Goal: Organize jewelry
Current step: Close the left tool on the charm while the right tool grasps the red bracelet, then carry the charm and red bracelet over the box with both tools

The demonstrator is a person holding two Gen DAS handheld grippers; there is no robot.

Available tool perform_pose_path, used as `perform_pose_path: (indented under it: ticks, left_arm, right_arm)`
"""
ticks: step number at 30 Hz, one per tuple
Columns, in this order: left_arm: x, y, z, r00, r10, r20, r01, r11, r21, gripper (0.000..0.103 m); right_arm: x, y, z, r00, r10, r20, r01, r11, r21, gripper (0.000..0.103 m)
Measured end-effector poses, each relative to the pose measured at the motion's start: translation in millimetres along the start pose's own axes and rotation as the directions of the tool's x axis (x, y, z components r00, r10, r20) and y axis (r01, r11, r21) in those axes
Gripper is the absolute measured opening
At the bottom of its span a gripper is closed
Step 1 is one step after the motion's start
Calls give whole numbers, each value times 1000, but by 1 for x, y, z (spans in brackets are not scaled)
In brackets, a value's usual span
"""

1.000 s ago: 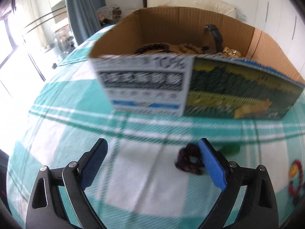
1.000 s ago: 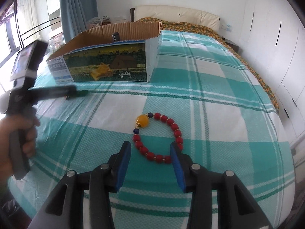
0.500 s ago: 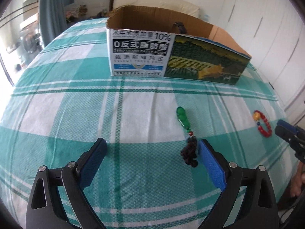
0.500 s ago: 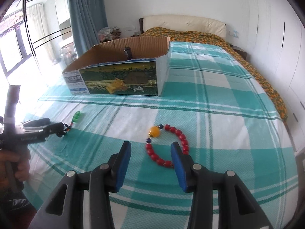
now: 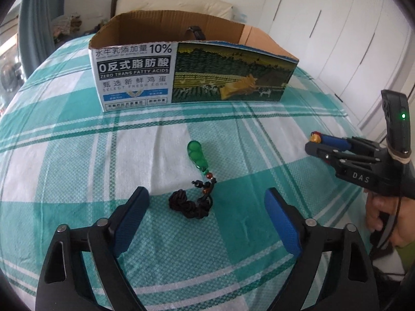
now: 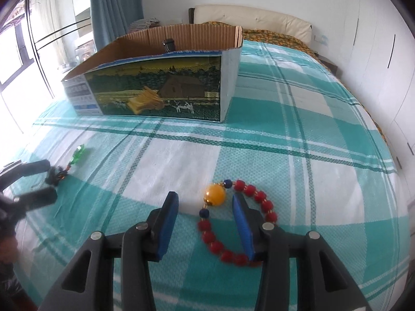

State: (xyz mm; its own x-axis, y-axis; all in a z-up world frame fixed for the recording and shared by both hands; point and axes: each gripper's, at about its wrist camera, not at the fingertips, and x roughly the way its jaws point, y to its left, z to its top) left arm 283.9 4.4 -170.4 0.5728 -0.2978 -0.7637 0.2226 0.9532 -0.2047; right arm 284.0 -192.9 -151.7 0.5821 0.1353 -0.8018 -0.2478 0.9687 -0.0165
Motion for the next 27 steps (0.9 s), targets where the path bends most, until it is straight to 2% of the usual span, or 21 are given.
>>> perform_pose_path:
  ticks: [1,2,3,4,5,7,10,13,20,27]
  left_arm:
    - [2,-4,1,1000,19,4,-19,1000,15,80]
    - [4,-8,2,999,37,4,-37,999,31,66]
    - [5,-10,4,998,56,3,-56,997,45,39]
    - [7,-10,6,998,66,-5,-66,997,47,21]
    - [7,-7,8,999,50,-20,-50,998,25,9]
    - [4,1,11,999,3,-32,-4,999,-39,8]
    - [-8,4,17,1000,-5,-28,4,998,-60,7]
    - [-28,3,30,999,-41,-12,40,996,-82,7]
    - [-80,-5,95,994,-95,52,98,993,-70,7]
    - [-121,4,178,988,-91,128,96,995,-35,7]
  right_arm:
    - [2,2,2,1000,-18,-1,18,1000,-2,44]
    - [3,3,3,1000,-30,4,30,1000,-2,41]
    - [4,5,4,999,-43,5,43,999,1,25]
    - [4,5,4,998,-56,5,56,998,0,17]
    - [3,6,4,998,-63,0,63,998,-1,17]
    - [-3,2,2,999,-39,-7,39,999,32,17]
    - [-20,-8,4,1000,27,2,-27,996,83,17]
    - [-46,-19,15,995,98,30,-101,987,125,18]
    - [-98,-31,61,973,205,108,-217,970,112,18]
    - [-136,-25,131,943,270,196,-281,959,27,17]
